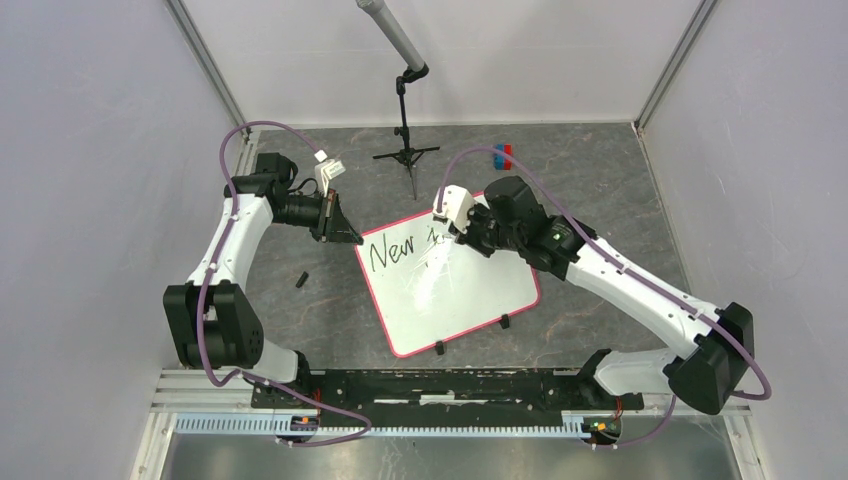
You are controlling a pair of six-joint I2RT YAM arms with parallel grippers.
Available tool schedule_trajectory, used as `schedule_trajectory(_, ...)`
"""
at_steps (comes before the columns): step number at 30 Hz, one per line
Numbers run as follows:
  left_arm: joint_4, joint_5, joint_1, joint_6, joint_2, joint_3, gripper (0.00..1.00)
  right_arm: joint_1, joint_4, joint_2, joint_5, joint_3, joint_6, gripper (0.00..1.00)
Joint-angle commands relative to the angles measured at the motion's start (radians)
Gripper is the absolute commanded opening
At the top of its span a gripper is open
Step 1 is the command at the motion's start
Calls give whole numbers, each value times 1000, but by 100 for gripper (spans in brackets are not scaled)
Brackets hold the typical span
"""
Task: Write a sentence on the whiteboard
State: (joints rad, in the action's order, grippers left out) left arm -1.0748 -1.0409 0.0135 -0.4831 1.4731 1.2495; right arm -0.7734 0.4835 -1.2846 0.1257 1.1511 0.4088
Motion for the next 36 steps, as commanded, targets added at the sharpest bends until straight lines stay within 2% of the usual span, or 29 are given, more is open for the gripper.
schedule_trajectory(1, -7, 8, -27, -38, 12, -9, 3, 6, -20, -23, -3, 44, -11, 0)
schedule_trajectory(21, -7, 8, -27, -36, 13, -9, 3, -12, -16, -42, 48, 73, -25, 0)
schedule_trajectory(27, -7, 10, -27, -36, 7, -12, 2, -12, -14, 2, 81, 85, -41, 0)
schedule_trajectory(36, -7, 9, -29, -35, 7, -8, 2, 19, -18, 53, 50, 40, -31, 0)
